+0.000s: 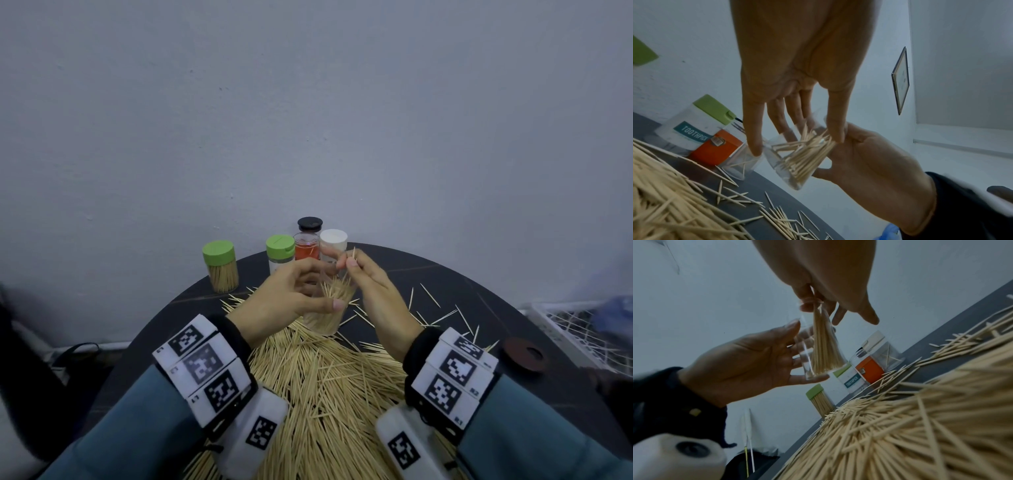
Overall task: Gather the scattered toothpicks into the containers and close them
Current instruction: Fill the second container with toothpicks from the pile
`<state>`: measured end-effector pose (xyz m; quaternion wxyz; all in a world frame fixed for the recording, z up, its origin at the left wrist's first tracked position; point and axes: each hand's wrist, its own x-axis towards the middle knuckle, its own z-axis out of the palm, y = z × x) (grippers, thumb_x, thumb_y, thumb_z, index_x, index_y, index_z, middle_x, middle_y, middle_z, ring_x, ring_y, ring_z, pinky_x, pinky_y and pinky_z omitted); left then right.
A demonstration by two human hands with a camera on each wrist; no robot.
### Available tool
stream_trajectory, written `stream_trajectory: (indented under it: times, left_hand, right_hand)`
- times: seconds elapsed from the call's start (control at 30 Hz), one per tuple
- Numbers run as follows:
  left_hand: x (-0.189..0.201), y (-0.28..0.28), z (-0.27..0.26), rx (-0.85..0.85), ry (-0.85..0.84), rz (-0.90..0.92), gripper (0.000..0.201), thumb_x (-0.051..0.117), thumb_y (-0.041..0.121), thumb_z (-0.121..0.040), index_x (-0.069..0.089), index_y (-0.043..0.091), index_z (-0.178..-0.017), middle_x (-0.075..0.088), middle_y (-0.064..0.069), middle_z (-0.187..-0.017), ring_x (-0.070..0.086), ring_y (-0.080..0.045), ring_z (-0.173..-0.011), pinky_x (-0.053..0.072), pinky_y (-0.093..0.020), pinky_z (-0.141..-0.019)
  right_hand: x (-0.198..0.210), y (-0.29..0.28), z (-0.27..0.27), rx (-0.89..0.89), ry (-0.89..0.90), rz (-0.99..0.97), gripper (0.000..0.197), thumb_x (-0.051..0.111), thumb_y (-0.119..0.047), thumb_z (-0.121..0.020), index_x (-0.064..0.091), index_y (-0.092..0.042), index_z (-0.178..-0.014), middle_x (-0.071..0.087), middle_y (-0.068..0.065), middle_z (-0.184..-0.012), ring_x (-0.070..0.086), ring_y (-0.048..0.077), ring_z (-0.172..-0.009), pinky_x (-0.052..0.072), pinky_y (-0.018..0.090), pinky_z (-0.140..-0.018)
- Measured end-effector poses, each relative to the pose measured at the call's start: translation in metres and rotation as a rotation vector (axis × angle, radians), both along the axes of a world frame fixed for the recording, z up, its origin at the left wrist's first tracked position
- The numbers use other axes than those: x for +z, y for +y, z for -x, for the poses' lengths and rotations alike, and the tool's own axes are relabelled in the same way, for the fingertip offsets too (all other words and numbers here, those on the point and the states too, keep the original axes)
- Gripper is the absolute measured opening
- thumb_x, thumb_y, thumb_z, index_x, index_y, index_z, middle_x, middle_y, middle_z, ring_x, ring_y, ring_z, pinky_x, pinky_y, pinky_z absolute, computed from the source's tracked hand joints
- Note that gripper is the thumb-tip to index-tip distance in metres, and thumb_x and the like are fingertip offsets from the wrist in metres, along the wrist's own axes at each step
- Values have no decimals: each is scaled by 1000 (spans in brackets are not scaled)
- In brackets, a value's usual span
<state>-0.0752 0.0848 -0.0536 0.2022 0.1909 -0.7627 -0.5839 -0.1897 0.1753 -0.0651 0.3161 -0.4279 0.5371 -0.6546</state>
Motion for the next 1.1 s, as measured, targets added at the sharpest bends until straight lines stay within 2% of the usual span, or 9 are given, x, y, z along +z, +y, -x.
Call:
stream_trajectory:
  times: [0.17, 0.27, 0.33, 0.43, 0.53, 0.67, 0.93, 1.03, 1.1]
  left_hand:
    - [1, 3, 0, -6, 11, 12, 51, 74, 0, -75, 58, 14, -122, 67, -2, -113, 64, -5, -97, 49, -12, -82]
    - [1, 3, 0, 3, -5, 18, 52, 76, 4, -74, 59, 14, -122, 65, -5, -117, 63, -14, -106, 50, -24, -94]
    - [2, 3, 0, 20, -6, 12, 52, 76, 6, -73, 60, 15, -121, 65, -6, -116, 62, -17, -105, 49, -28, -95]
    - [1, 3, 1, 18, -8, 12, 50, 76, 5, -74, 60, 15, -120, 65, -4, -114, 63, -16, -102, 49, -27, -93]
    - [-1, 5, 1, 7, -31, 24, 49, 76, 7, -75, 59, 16, -120, 66, 0, -114, 63, -13, -105, 49, -24, -91]
    - [-2, 3, 1, 32, -36, 15, 43, 76, 6, -74, 60, 17, -113, 66, 1, -110, 62, -14, -105, 48, -26, -93]
    - [-3, -1, 2, 72, -34, 14, 52, 76, 5, -73, 58, 12, -121, 64, -1, -111, 60, -14, -105, 47, -23, -90]
    - [-4, -1, 2, 71, -38, 20, 53, 77, 6, -73, 58, 14, -121, 64, 1, -111, 60, -15, -107, 47, -24, -93]
    - [-3, 0, 2, 63, -42, 24, 54, 77, 6, -72, 59, 14, -122, 64, -1, -114, 61, -15, -109, 47, -24, -94]
  right_hand:
    - [-3, 6, 6, 15, 24, -59, 18, 36, -11, -99, 54, -10, -99, 60, -5, -114, 57, -18, -85, 39, -2, -69]
    - [0, 11, 10, -23, 48, -57, 20, 35, -14, -100, 54, -9, -97, 60, -8, -116, 54, -21, -88, 37, -5, -70]
    - [4, 14, 15, -62, 74, -61, 21, 34, -14, -100, 55, -10, -96, 60, -9, -117, 51, -23, -90, 34, -8, -68]
    - [12, 18, 22, -43, 179, -77, 25, 36, -10, -99, 59, -6, -108, 60, -8, -115, 51, -22, -93, 33, -7, -72]
    - [15, 19, 24, 15, 273, -82, 28, 39, -2, -96, 64, 0, -108, 62, -5, -111, 53, -21, -96, 34, -5, -80]
    - [12, 17, 23, 16, 338, -74, 28, 45, -3, -94, 66, -7, -111, 66, -4, -115, 54, -15, -102, 35, -3, -83]
    - [14, 16, 29, 69, 467, -126, 29, 51, -3, -91, 68, -19, -107, 59, -12, -123, 48, -11, -114, 37, 1, -89]
    - [20, 19, 32, 19, 414, -94, 26, 51, -2, -91, 68, -11, -108, 63, -11, -114, 53, -16, -102, 37, -2, -83]
    - [24, 22, 39, -20, 430, -139, 22, 51, -3, -91, 67, -12, -104, 66, -8, -105, 58, -11, -96, 39, 3, -83]
